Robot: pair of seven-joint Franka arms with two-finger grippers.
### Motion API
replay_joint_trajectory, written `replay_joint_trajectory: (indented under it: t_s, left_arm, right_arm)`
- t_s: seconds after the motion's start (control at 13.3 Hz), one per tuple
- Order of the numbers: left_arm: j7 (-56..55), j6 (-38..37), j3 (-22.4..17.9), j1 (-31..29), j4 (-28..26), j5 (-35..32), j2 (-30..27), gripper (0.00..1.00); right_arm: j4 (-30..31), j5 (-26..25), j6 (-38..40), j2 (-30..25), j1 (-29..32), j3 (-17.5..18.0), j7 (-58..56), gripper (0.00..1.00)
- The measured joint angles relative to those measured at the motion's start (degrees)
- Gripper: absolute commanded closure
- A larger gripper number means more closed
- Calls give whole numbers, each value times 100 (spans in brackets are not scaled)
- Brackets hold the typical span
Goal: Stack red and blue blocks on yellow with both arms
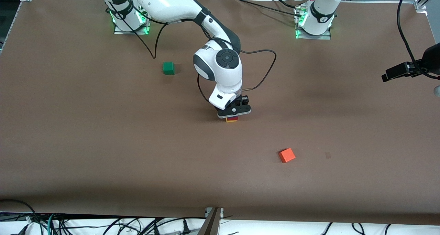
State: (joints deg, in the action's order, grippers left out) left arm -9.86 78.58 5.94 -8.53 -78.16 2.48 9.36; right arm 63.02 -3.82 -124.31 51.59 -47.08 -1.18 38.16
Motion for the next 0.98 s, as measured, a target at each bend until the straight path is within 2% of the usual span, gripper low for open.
replay_joint_trajectory:
  t_s: [0.08, 0.23, 0.45, 0.53, 0.6, 0.98]
  left_arm:
    - [0, 0, 0, 0, 0, 0, 0, 0]
    - [0, 0, 1, 1, 0, 0, 0, 0]
    - [0, 0, 1, 1, 0, 0, 0, 0]
    - [0, 0, 1, 1, 0, 0, 0, 0]
    - [0, 0, 1, 1, 0, 0, 0, 0]
    - [0, 0, 1, 1, 0, 0, 0, 0]
  right_arm:
    - [0, 0, 1, 0, 0, 0, -2, 74]
    - [0, 0, 2, 0, 0, 0, -2, 44]
    - [0, 0, 1, 0, 0, 0, -2, 19]
    - [-1, 0, 1, 0, 0, 0, -2, 8]
    - [-4, 0, 1, 0, 0, 0, -3, 1]
    - [-78, 0, 28, -10, 0, 9, -9, 1]
